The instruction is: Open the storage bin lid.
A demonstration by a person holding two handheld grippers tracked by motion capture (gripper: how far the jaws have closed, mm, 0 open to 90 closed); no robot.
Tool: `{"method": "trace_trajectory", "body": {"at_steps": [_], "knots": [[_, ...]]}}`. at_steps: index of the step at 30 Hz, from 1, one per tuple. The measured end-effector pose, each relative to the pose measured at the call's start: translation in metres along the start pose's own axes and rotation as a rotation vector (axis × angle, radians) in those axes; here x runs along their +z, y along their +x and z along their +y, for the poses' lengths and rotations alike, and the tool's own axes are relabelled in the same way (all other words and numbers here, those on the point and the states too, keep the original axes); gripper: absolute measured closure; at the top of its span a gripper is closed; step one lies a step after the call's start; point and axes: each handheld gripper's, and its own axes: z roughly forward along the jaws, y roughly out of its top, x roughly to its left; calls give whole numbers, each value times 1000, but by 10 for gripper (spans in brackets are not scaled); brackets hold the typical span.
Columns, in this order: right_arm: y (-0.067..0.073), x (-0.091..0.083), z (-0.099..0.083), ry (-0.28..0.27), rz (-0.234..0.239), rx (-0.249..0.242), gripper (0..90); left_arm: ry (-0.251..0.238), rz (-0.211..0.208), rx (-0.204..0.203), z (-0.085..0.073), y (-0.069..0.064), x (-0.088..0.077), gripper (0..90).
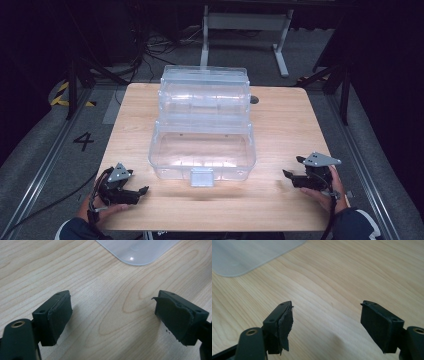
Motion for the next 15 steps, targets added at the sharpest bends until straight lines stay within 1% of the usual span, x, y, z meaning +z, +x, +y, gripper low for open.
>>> {"method": "trace_trajectory", "body": {"at_steps": [1,2,4,5,6,9,10,11,12,13,15], "knots": [[-2,-1,-5,4,8,21,263,-2,-5,-11,0,-1,1,146],[-3,-1,-8,8,14,32,258,0,-2,-5,1,0,1,146],[-5,-3,-17,26,1,66,249,-1,-5,-9,2,0,2,145],[-6,-4,-20,28,-3,78,248,0,-3,-1,2,1,2,145],[-7,-6,-25,29,-4,100,245,0,-8,1,2,1,2,144],[-9,-7,-33,49,-9,113,237,4,-14,-6,2,1,2,143],[-10,-8,-35,46,6,120,245,2,-14,-5,3,2,3,142],[-10,-8,-35,43,13,123,244,1,-14,9,4,3,4,142],[-10,-8,-36,42,18,123,244,1,-14,9,4,3,4,140],[-10,-8,-36,42,18,123,244,3,-16,-2,4,3,4,140],[-11,-8,-37,39,32,134,242,5,-16,-2,4,3,4,138]]}}
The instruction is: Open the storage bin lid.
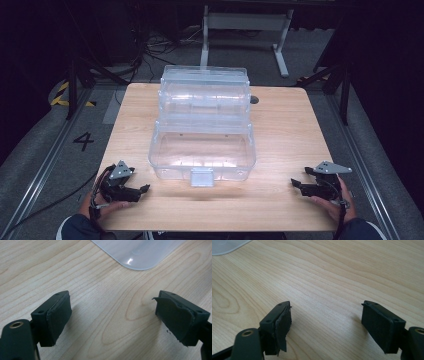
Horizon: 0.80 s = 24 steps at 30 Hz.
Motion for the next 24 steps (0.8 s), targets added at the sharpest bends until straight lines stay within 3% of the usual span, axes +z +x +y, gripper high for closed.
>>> {"method": "trace_trajectory", "body": {"at_steps": [6,7,15,24], "knots": [[0,0,0,0,1,3,233,-2,14,-19,-1,-3,-1,145],[0,1,0,0,1,3,229,-1,23,2,0,-1,-1,146],[-2,3,2,6,13,-9,204,-7,21,-21,-1,-3,-1,147],[-1,3,2,10,-1,-1,185,-2,25,-8,0,-2,-1,147]]}}
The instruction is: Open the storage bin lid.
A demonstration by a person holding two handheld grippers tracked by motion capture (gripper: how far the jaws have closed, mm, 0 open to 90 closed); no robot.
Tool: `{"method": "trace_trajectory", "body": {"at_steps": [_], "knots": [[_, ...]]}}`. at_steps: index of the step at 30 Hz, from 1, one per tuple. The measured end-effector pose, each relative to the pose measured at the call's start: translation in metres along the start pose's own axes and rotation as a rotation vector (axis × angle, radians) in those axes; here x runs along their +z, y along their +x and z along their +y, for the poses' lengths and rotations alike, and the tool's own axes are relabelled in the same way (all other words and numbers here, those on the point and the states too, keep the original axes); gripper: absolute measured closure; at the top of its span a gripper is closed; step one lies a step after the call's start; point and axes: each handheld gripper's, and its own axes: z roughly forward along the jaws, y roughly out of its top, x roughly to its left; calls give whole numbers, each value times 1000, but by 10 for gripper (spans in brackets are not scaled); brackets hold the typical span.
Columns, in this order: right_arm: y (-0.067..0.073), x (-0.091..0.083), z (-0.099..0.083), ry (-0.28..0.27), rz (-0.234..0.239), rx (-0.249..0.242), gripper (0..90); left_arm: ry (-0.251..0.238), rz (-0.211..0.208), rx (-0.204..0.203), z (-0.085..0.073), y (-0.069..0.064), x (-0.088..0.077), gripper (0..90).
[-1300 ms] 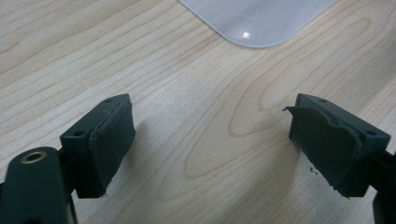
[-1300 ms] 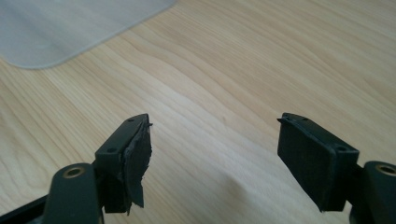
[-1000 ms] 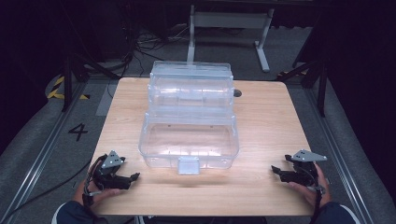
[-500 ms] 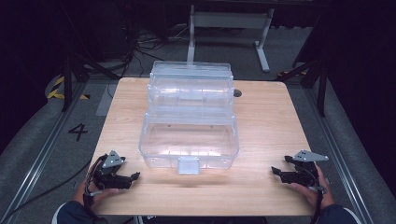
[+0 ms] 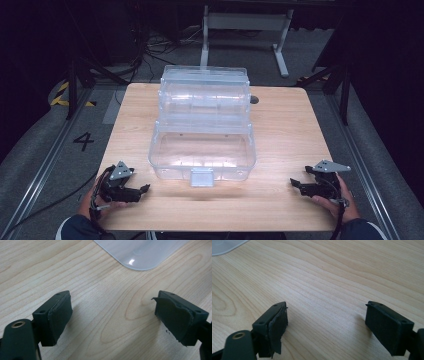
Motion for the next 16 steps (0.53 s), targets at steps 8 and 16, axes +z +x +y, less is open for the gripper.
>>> {"method": "trace_trajectory", "body": {"at_steps": [8,16], "knots": [[0,0,0,1,1,2,182,4,1,-8,1,0,0,148],[0,0,0,0,1,2,182,-6,14,-29,1,-2,2,146]]}}
